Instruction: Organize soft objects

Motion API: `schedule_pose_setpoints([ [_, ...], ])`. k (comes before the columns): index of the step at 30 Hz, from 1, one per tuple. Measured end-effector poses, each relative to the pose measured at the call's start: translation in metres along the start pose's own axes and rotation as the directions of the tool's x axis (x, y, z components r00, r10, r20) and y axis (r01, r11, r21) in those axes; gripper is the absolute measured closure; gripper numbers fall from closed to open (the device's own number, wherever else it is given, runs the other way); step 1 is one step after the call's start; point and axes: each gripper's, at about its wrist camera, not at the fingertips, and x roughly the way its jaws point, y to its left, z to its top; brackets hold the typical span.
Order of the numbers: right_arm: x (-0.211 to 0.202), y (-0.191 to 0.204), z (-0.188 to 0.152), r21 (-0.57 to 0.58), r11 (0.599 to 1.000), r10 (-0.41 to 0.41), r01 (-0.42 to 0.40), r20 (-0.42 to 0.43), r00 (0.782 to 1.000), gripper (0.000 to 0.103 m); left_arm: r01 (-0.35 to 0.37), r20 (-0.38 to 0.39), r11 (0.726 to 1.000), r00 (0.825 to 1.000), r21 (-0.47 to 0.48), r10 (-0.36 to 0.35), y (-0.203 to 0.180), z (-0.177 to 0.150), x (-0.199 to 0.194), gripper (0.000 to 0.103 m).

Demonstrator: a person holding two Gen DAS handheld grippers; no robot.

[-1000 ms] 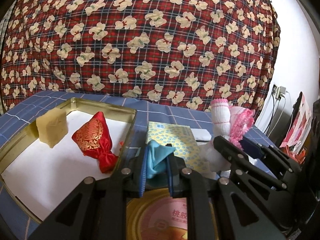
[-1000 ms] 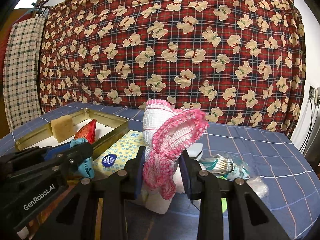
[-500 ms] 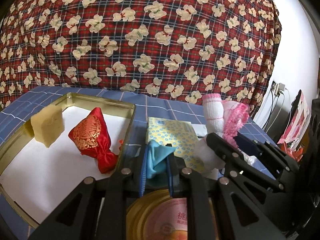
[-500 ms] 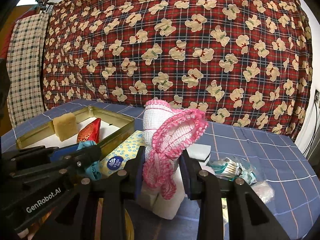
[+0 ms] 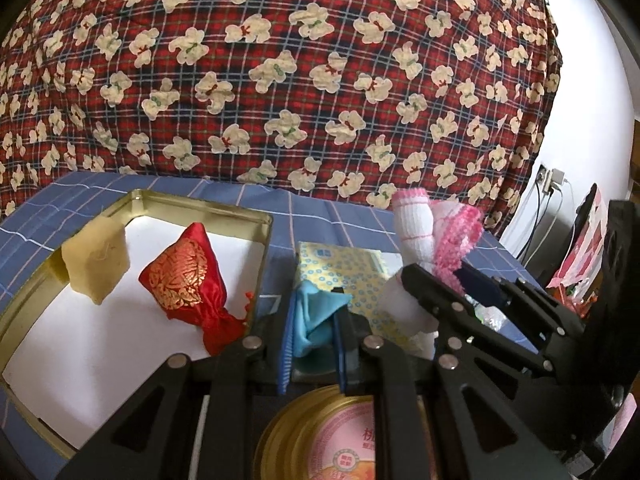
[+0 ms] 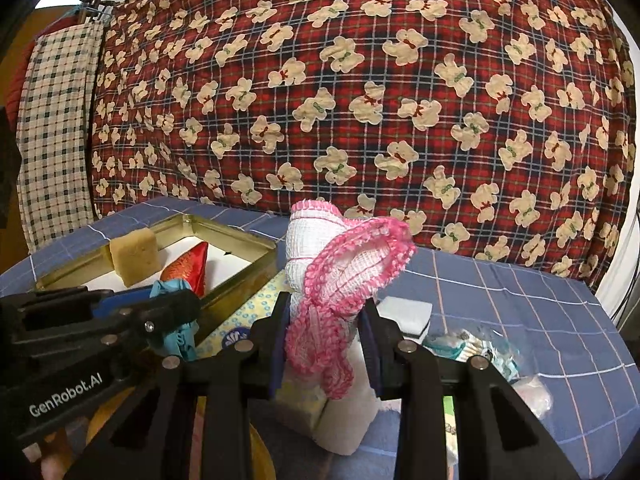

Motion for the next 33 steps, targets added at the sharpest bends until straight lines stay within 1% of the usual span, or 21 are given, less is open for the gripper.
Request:
schedule_pose_setpoints([
  [5,-0.002,0.001,0.016,-0.009,0.999,0.031,-0.031,0.009,0.999,0.068,0.021,0.008,1.000,1.000,-0.018,-0.021,0.009,0.008,-0.008,0.088],
  [8,-0.001,0.005,0.029,-0.015,0.998,0.069,-0.069,0.009,0.998,0.068,0.029,0.017,0.999,0.999,-0.033,-0.028,0.021,0.016,-0.016,0.088],
  [10,0.003,0.010,0.037,-0.025,0.995,0.101,-0.101,0.001,0.995,0.068,0.047,0.009,0.997,0.999,-0.054,-0.046,0.032,0.020,-0.017,0.088],
  [12,0.007,0.015,0.044,-0.036,0.991,0.125,-0.125,-0.005,0.992,0.068,0.044,0.011,0.997,0.999,-0.071,-0.043,0.043,0.025,-0.020,0.088],
  [16,0.020,0.028,0.059,-0.038,0.983,0.180,-0.182,-0.037,0.983,0.068,0.010,0.007,0.996,1.000,-0.087,-0.010,0.065,0.034,-0.022,0.088],
  [20,0.038,0.048,0.070,-0.085,0.975,0.197,-0.204,-0.084,0.977,0.068,-0.049,-0.002,0.995,0.999,-0.087,0.049,0.083,0.044,-0.019,0.088],
  [25,0.063,0.065,0.081,-0.079,0.960,0.251,-0.267,-0.169,0.953,0.068,-0.124,-0.031,0.989,0.992,-0.078,0.122,0.102,0.054,-0.012,0.088],
  [28,0.077,0.074,0.085,-0.081,0.955,0.262,-0.285,-0.213,0.941,0.068,-0.142,-0.049,0.988,0.989,-0.066,0.139,0.107,0.057,-0.007,0.088],
  [30,0.087,0.080,0.087,-0.077,0.950,0.275,-0.301,-0.246,0.929,0.068,-0.159,-0.064,0.985,0.986,-0.064,0.155,0.112,0.057,-0.002,0.088],
  [33,0.095,0.084,0.087,-0.058,0.945,0.295,-0.321,-0.264,0.918,0.068,-0.176,-0.072,0.982,0.983,-0.068,0.171,0.117,0.055,0.001,0.088],
])
